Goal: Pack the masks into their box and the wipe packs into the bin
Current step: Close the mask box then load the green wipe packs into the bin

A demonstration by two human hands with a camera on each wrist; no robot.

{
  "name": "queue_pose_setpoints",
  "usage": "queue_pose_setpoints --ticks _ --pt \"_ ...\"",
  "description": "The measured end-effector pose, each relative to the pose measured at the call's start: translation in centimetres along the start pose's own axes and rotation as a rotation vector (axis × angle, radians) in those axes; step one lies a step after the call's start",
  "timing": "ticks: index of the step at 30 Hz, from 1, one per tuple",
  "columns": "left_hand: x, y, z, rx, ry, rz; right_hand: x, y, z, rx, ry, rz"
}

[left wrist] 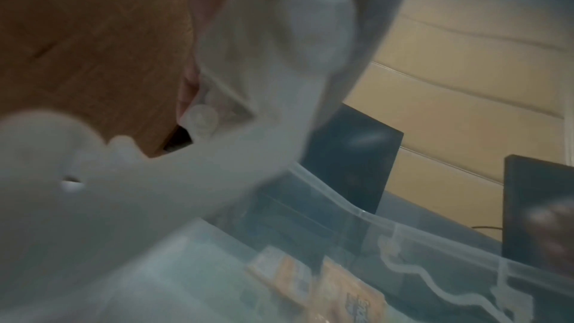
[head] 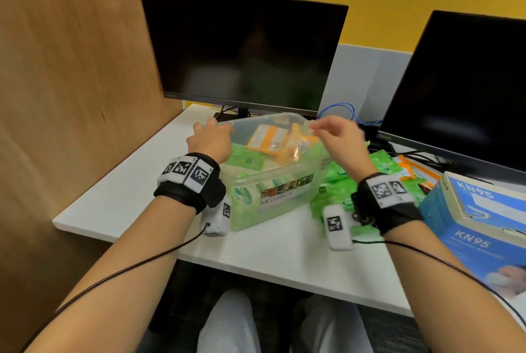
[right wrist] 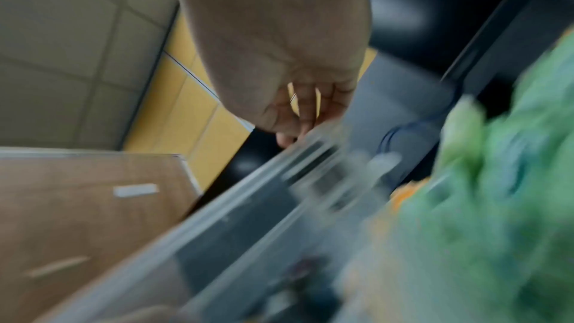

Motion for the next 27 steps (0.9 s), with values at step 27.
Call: queue_pose_setpoints --ticks 27 --pt "-1.2 -0.5 1.4 0.064 0.007 0.058 -0.2 8.5 -0.5 -0.097 0.125 -1.132"
Point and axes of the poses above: each hand's wrist, its own z-axis towards the middle knuckle, its own y-axis out of the back of the hand, x = y × z, the point moved 5 cm from there along z, towards the middle knuckle, and after that the axes turned 11 degrees about z, right-handed, at the moved point
